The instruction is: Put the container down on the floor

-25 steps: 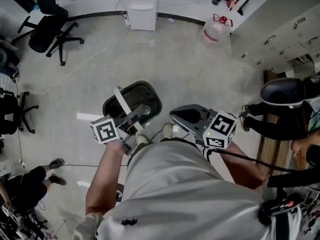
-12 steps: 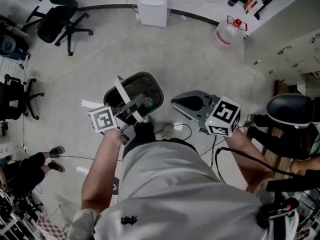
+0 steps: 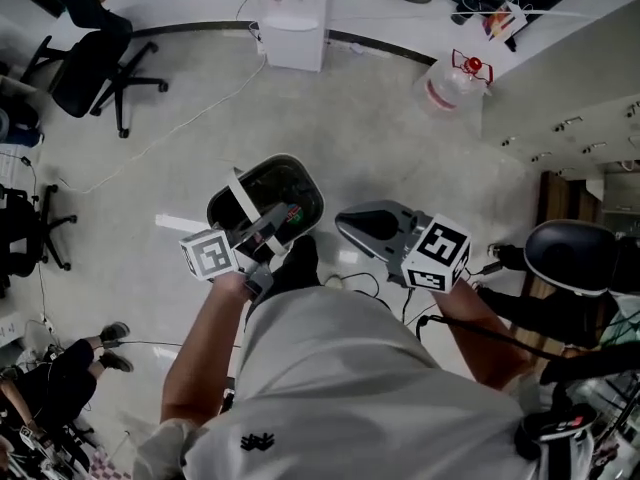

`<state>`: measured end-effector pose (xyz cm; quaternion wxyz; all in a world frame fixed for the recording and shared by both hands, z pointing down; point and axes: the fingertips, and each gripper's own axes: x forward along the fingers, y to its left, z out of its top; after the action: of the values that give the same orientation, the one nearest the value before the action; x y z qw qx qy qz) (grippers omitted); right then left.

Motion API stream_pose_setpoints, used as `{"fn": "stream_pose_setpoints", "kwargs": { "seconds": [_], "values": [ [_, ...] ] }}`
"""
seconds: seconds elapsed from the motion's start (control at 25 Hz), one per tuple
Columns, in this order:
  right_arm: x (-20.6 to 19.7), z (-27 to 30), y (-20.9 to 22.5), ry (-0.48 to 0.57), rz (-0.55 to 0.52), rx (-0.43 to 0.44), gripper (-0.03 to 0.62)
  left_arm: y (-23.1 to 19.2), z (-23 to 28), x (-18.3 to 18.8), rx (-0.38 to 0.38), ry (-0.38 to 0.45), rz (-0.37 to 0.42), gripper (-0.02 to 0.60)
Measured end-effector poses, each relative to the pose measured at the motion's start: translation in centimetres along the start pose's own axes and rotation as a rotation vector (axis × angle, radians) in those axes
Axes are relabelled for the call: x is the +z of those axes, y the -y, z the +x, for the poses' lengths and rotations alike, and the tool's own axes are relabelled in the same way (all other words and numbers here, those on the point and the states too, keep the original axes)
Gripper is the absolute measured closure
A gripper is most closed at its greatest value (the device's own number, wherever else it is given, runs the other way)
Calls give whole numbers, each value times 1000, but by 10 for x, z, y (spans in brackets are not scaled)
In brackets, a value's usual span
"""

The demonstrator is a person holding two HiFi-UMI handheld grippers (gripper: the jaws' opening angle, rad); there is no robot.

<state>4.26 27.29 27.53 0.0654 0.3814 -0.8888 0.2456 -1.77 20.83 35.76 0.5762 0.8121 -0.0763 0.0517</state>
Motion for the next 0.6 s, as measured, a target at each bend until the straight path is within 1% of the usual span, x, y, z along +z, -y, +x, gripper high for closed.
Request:
{"fn": "stream_pose_setpoints", "kwargs": {
  "seconds": [0.08,0.16,0.24,0.32,0.4,0.6],
  "values": [
    [14,13,27,0,6,-14,577,-13,13,26,-14,2,3,571],
    [27,31,58,-1,26,-30,577,-27,23,51,-21,-7,32,571],
    [41,49,87,5,43,-44,577,-43,32,73,-14,-16,45,572],
    [57,67,115,17,48,-45,576,-60,44,100,-2,-11,79,572],
    [69,85,141,14,51,-27,576,-80,55,125,23,-2,92,572],
    [82,128,209,-52,60,80,576,-132,90,180,70,63,49,572]
  ]
}}
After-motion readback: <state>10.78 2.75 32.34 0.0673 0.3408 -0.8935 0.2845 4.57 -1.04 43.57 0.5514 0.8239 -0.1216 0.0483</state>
